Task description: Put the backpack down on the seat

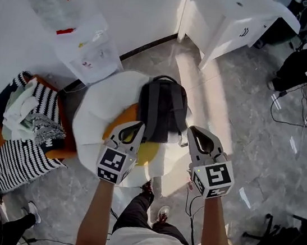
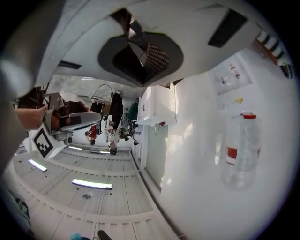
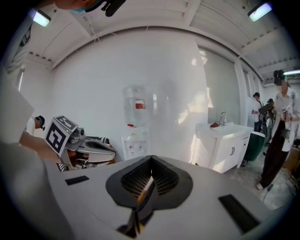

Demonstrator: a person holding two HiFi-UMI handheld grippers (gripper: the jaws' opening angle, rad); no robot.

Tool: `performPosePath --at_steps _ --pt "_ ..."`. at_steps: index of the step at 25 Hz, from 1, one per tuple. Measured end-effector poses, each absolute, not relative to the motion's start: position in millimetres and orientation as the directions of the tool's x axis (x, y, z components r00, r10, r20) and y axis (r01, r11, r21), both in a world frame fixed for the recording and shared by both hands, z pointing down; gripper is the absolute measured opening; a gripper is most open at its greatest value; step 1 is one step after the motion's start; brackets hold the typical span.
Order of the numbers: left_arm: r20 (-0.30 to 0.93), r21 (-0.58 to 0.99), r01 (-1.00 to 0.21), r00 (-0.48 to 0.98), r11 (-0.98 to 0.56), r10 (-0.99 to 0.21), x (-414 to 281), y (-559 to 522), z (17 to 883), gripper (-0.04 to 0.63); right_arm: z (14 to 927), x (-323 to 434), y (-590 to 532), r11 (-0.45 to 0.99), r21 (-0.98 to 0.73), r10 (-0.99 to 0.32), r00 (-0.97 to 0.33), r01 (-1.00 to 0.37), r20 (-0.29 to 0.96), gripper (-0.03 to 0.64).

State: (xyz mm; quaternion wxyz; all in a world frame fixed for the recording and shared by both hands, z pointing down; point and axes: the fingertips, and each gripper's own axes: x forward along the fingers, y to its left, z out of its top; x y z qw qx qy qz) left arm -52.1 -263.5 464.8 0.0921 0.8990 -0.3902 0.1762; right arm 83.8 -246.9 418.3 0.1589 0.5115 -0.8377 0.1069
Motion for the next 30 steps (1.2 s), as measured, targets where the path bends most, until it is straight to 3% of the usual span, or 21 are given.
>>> performPosePath --at_steps 11,30 --pt "0.309 -0.083 -0.760 0.595 -0.644 -0.742 -46.6 -190.2 381.6 -0.005 350.8 82.1 -160.2 0.526 -0.019 -0.810 -0.507 -0.850 0.294 0.003" --pt "0.149 -0.117 -0.773 0.607 -0.624 -0.781 -12.8 -57.8 270.5 -0.005 256.8 106.7 -44.5 0.511 0.033 -0.846 -0.496 -0.859 0.194 0.003"
